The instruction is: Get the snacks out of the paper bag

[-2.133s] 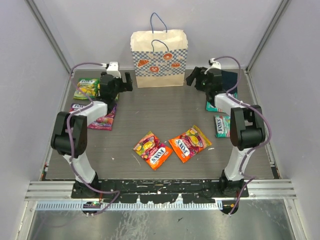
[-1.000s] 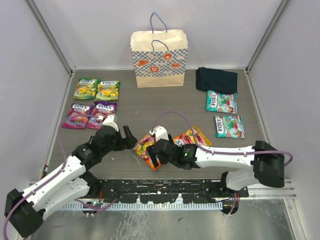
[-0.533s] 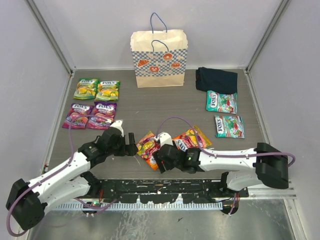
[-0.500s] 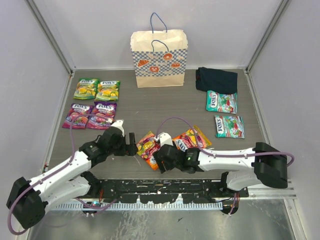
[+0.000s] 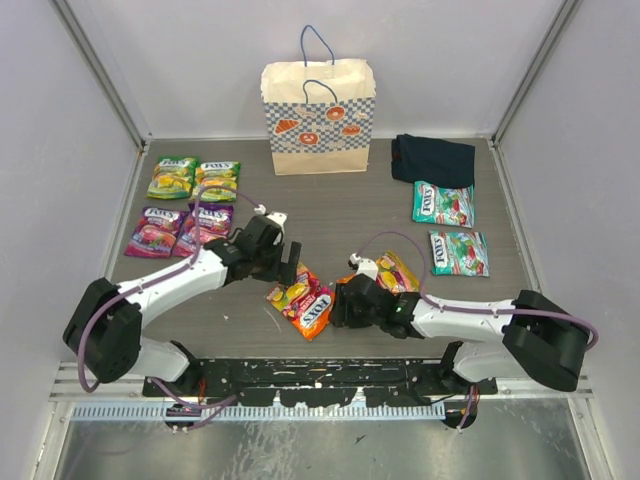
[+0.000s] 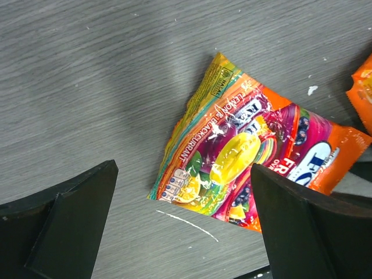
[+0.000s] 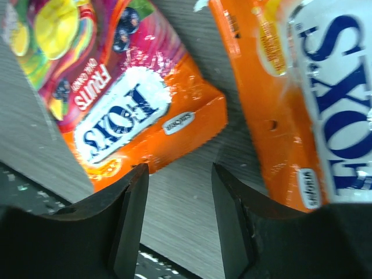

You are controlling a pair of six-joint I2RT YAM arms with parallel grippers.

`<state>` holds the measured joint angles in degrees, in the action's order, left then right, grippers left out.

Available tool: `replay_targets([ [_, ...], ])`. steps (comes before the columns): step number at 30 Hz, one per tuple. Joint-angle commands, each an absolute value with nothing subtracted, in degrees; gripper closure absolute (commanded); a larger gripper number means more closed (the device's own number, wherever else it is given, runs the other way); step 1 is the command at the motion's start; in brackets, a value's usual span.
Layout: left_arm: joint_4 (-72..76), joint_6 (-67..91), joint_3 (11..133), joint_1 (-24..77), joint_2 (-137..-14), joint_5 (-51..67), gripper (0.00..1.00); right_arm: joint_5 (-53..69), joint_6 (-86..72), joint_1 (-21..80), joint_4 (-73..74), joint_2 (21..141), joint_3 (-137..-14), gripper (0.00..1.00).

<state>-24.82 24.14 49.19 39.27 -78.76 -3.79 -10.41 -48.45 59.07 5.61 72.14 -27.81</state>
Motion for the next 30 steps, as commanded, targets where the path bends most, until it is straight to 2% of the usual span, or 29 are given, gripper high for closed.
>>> replay_targets([
  [1, -25.60, 19.93, 52.80, 39.21, -81.58, -5.73, 0.00, -2.85, -57.75, 58.53, -7.93, 72.20, -24.41, 0.49],
  [9, -24.55, 18.83, 53.48, 39.22, -87.72, -3.56, 0.02, -0.06, -62.08, 58.52, -17.95, 74.54, -20.81, 0.53],
  [12, -22.53, 19.74, 52.09, 39.27, -88.15, -2.59, 0.01, 0.21, -61.83, 58.49, -19.76, 76.26, -21.55, 0.61],
  [15, -21.47, 20.74, 50.83, 39.04, -87.92, -2.62, 0.00, 1.45, -60.44, 58.54, -20.46, 79.28, -24.36, 0.73],
  [18, -20.14, 22.08, 47.71, 37.66, -85.13, -2.75, 0.04, 2.69, -58.25, 57.74, -19.32, 82.21, -28.31, 0.98],
  [23, -17.78, 24.78, 43.32, 32.75, -81.14, 1.34, 0.22, 10.24, -50.80, 53.33, -14.29, 90.43, -39.03, 0.99],
  [26, -19.16, 24.61, 43.60, 32.50, -81.04, 0.60, 0.25, 15.58, -41.71, 49.88, -5.04, 96.06, -49.41, 0.99],
  [30, -19.59, 24.61, 42.52, 32.52, -80.19, -0.46, 0.25, 16.92, -27.91, 47.08, 7.35, 103.67, -63.23, 0.99],
])
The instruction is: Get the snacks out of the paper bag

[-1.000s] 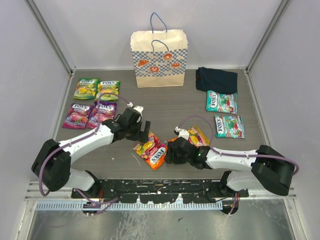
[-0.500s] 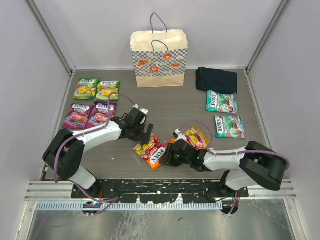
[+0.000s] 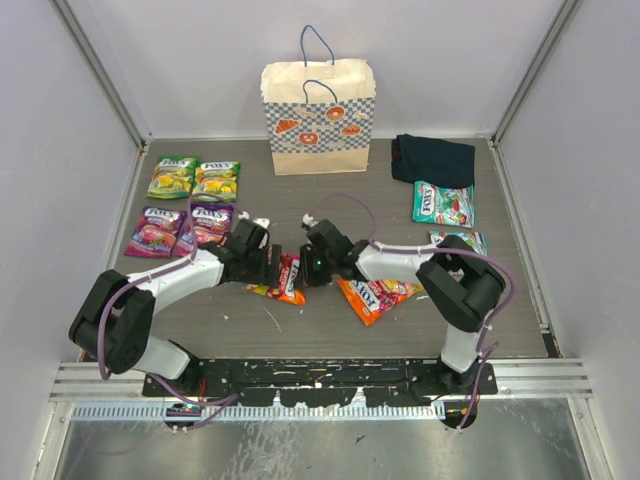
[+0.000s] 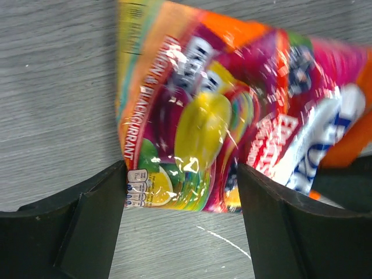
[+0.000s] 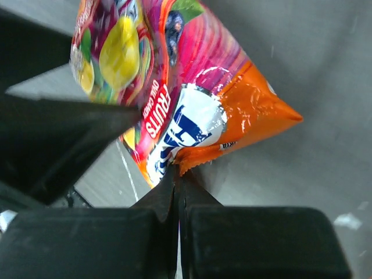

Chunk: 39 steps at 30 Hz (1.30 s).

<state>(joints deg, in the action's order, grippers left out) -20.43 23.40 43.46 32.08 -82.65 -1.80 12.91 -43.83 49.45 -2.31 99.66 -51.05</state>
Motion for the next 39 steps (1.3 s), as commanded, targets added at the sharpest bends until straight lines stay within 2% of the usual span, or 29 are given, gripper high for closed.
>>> replay_targets([
  [1, -19.48, 24.69, 42.15, 32.51, -79.90, -0.21, 0.25, 17.03, -25.73, 46.43, 9.20, 105.49, -66.18, 0.99],
  [12, -15.09, 28.70, 38.22, 32.52, -76.62, 6.43, 0.20, 21.76, -10.87, 35.95, 26.60, 123.66, -99.78, 0.99],
  [15, -14.02, 28.10, 39.84, 32.52, -78.84, 10.21, 0.21, 21.32, -6.89, 34.76, 33.74, 129.23, -111.37, 0.92],
  [18, -18.29, 24.81, 43.53, 31.83, -77.81, 6.15, 0.18, 19.95, -2.14, 34.46, 41.13, 133.12, -119.48, 0.92],
  [23, -21.43, 22.92, 46.80, 26.56, -72.27, 3.21, 0.09, 22.72, 5.46, 34.36, 44.64, 130.02, -117.38, 0.95],
  [25, -21.55, 23.04, 46.96, 25.44, -70.19, 2.65, 0.08, 24.82, 8.37, 34.37, 44.60, 126.99, -113.90, 0.99],
  [31, -23.47, 24.55, 47.80, 24.79, -67.59, -1.03, 0.06, 33.90, 18.98, 35.94, 44.97, 117.13, -103.67, 0.99],
  [35, -24.71, 24.62, 49.20, 24.69, -65.32, -3.84, 0.06, 36.32, 25.68, 36.10, 49.85, 115.56, -102.84, 0.99],
  [36, -24.94, 24.49, 49.50, 24.70, -65.15, -4.04, 0.06, 36.14, 27.03, 36.10, 51.56, 116.19, -104.26, 0.95],
  [37, -25.12, 24.48, 49.74, 24.70, -65.24, -4.05, 0.06, 35.86, 28.15, 36.04, 53.55, 117.30, -106.59, 0.87],
  [39, -25.09, 24.39, 49.94, 24.70, -66.21, -3.78, 0.06, 33.16, 29.19, 35.97, 56.05, 120.71, -112.35, 0.53],
])
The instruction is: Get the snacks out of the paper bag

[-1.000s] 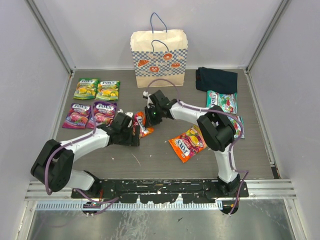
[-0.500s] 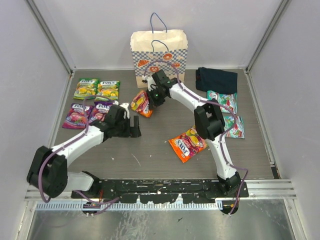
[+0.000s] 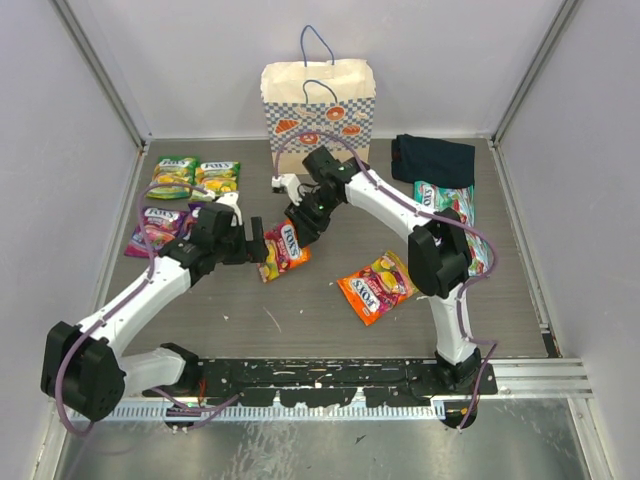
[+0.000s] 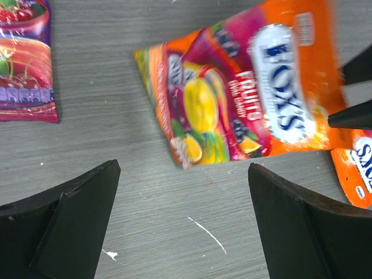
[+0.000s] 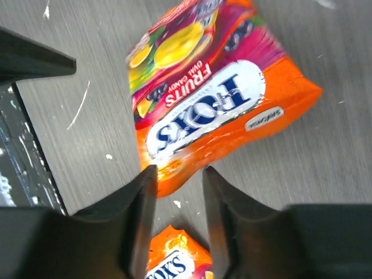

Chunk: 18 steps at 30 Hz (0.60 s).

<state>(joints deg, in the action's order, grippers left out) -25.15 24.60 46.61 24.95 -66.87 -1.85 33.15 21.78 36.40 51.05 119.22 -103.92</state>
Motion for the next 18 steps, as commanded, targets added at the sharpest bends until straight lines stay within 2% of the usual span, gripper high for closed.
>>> replay_targets([
  [1, -24.79, 24.35, 49.94, 24.70, -67.35, -3.50, 0.07, 30.61, 28.82, 35.69, 56.25, 122.61, -115.65, 0.45],
  [3, -23.73, 24.18, 49.62, 24.70, -69.58, -4.12, 0.09, 24.24, 24.32, 34.65, 55.32, 126.96, -122.39, 0.39],
  [5, -23.26, 24.05, 49.86, 24.81, -71.88, -4.56, 0.09, 15.67, 17.64, 33.41, 54.48, 129.59, -129.21, 0.38],
  [7, -22.65, 23.52, 49.89, 25.23, -73.20, -4.50, 0.09, 8.10, 8.52, 32.03, 48.95, 128.11, -129.41, 0.35],
  [8, -22.25, 23.12, 49.77, 25.30, -74.12, -4.39, 0.09, 5.21, 4.20, 31.59, 44.00, 125.04, -125.22, 0.31],
  [11, -22.61, 21.37, 50.45, 25.40, -75.31, -4.99, 0.08, 0.40, -12.94, 31.46, 23.71, 110.09, -100.70, 0.07],
  [12, -23.09, 20.61, 51.09, 25.44, -76.03, -5.36, 0.08, -0.19, -18.93, 31.46, 17.42, 105.44, -90.13, 0.05],
  [14, -23.71, 19.72, 52.02, 25.41, -77.93, -6.60, 0.09, -3.31, -30.26, 31.74, 10.36, 97.61, -77.30, 0.05],
  [16, -23.88, 19.60, 52.76, 25.50, -80.07, -6.41, 0.11, -8.93, -40.45, 33.49, 5.17, 91.16, -67.02, 0.09],
  [17, -23.57, 19.60, 52.80, 25.49, -81.19, -6.05, 0.12, -10.73, -44.58, 34.96, 1.66, 88.51, -62.46, 0.13],
  [18, -23.22, 19.60, 52.75, 25.57, -81.72, -5.69, 0.17, -11.72, -48.20, 36.90, -1.47, 86.08, -58.40, 0.26],
])
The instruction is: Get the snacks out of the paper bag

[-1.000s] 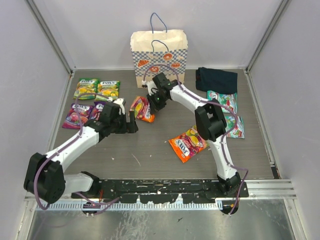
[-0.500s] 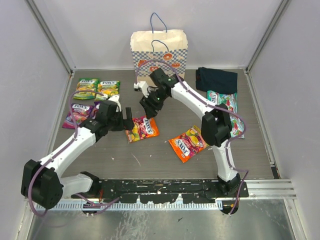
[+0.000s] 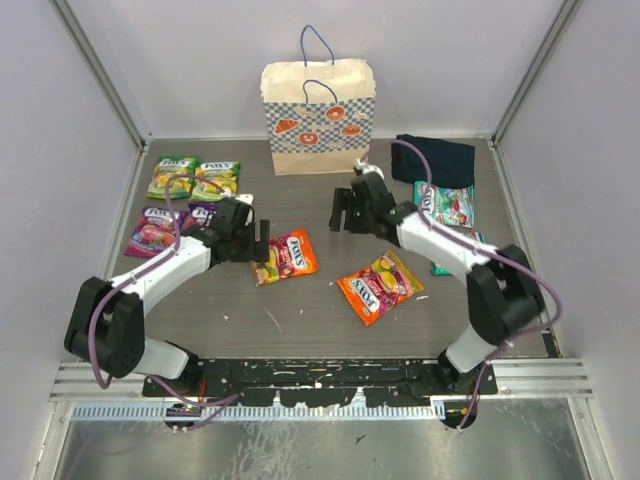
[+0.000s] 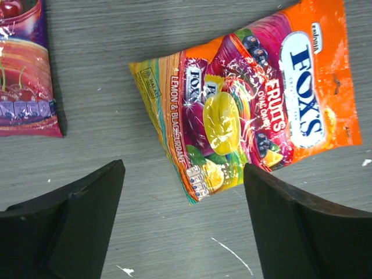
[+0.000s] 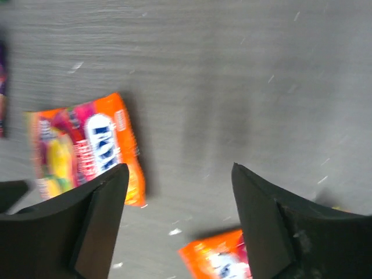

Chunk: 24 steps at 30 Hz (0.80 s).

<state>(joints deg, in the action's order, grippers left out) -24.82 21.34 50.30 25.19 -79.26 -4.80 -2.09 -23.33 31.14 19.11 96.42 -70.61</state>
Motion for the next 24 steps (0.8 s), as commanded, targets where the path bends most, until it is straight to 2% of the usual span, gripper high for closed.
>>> replay_targets([
  [1, -22.86, 19.68, 52.62, 25.57, -82.14, -5.41, 0.22, -11.88, -50.26, 38.69, -3.75, 84.80, -55.93, 0.40],
  [2, -22.59, 19.96, 52.47, 25.58, -82.31, -5.15, 0.30, -13.49, -52.47, 40.08, -3.14, 84.38, -55.31, 0.48],
  [3, -22.28, 20.31, 52.29, 25.58, -82.26, -5.08, 0.34, -13.72, -53.92, 41.53, -2.48, 84.75, -55.10, 0.50],
  [8, -21.05, 21.15, 50.38, 25.58, -82.14, -4.55, 0.46, -13.52, -60.00, 46.41, -3.55, 88.86, -53.27, 0.52],
  [16, -20.25, 22.88, 47.87, 25.66, -83.96, -2.55, 0.52, -8.74, -64.47, 46.68, -11.55, 98.18, -50.46, 0.58],
  [24, -18.65, 26.58, 45.08, 28.46, -83.06, -3.07, 0.62, -6.93, -62.59, 46.29, -12.95, 105.82, -54.32, 0.69],
])
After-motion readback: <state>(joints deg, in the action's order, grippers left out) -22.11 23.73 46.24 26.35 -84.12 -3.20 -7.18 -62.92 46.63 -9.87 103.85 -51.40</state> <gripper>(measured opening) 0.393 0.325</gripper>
